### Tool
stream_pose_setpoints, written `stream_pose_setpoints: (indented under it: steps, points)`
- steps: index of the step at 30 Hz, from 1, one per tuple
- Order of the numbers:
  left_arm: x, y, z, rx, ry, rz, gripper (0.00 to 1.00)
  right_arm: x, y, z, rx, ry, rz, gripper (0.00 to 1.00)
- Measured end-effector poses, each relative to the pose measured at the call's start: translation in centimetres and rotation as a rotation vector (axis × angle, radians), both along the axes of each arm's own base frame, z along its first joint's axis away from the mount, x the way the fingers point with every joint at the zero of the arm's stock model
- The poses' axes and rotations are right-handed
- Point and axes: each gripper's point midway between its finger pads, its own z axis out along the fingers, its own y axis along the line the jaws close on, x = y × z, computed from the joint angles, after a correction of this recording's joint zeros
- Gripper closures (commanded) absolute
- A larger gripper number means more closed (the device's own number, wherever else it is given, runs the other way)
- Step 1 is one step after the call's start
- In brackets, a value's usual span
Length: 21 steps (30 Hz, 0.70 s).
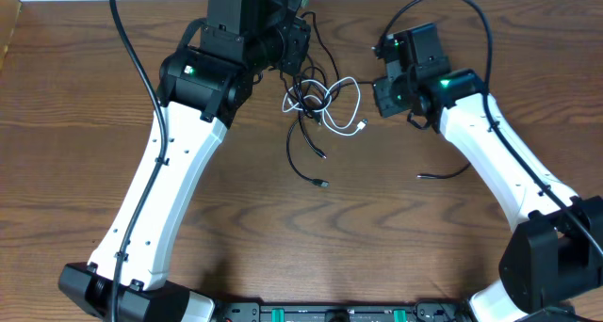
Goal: Untangle cables
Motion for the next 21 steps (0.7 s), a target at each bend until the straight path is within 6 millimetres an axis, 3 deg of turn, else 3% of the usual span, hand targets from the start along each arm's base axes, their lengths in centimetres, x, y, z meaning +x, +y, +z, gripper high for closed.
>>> stream_pose_setpoints:
  steps: [5,15,21]
  points:
    - [0.0,0.0,0.0,0.002,-0.001,0.002,0.93,-0.3,1.6,-0.5,0.060,0.025,0.049,0.64]
    - [0.0,0.1,0.0,0.004,-0.002,0.001,0.93,-0.7,3.5,-3.6,0.118,0.116,0.100,0.64]
    - [0.1,0.1,0.0,0.006,-0.003,0.003,0.93,-0.6,5.8,-4.4,0.148,0.115,0.124,0.64]
